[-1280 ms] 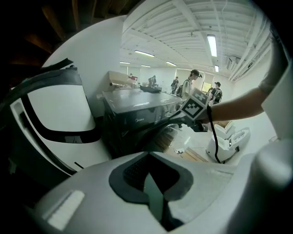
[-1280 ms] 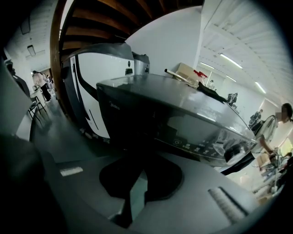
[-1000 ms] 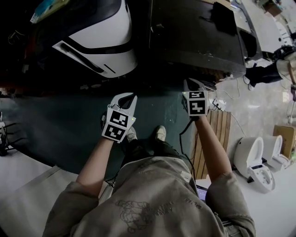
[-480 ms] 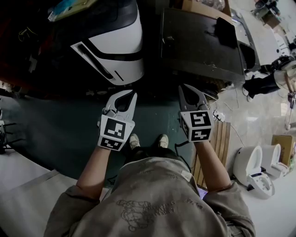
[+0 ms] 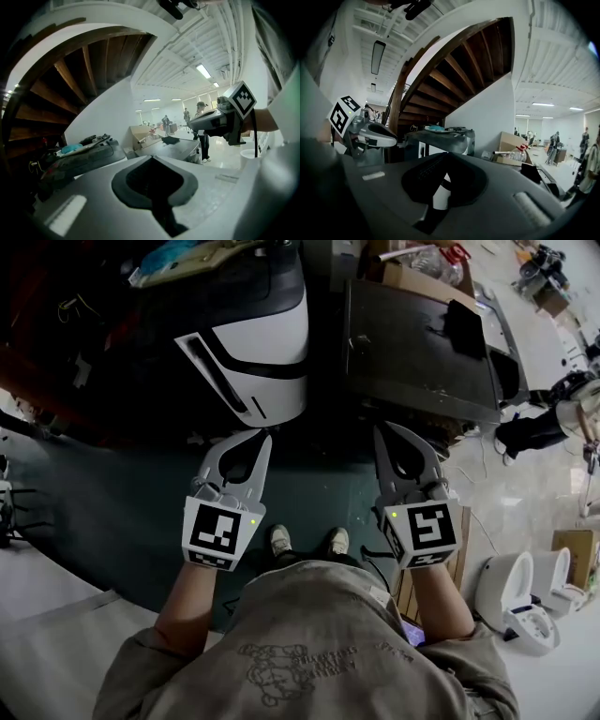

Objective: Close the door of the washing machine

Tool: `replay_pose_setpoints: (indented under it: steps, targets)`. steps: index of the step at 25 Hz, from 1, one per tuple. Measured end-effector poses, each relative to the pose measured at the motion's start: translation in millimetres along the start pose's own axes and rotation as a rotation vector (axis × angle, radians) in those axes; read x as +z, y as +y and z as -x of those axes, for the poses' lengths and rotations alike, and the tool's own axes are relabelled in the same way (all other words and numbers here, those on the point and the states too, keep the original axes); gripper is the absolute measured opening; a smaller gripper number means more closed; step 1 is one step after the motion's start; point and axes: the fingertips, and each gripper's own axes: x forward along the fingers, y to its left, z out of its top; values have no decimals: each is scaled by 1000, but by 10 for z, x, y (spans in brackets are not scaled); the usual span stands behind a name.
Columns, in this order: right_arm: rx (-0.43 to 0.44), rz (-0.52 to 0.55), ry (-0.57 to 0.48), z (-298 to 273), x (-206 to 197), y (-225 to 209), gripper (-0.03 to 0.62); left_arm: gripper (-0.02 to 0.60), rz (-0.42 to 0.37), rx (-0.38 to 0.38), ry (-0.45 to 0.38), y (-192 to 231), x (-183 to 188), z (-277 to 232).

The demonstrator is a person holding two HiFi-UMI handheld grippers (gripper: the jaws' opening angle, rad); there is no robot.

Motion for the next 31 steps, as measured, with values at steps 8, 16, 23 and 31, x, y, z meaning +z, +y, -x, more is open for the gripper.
replay_pose_setpoints:
  steps: [8, 16, 23, 31]
  targets:
    - [41, 108, -103, 112, 544, 331, 28, 0, -40, 46, -132, 234, 432, 434]
    - [85, 108, -180, 150, 878, 615, 28, 0, -50, 85, -161, 409, 505, 701]
    - [105, 76, -208, 75, 1021, 740, 28, 0, -61, 81, -179, 513, 517, 808]
    - [99, 80, -202, -18, 1051, 815, 28, 0, -73, 78, -175, 660, 482, 822]
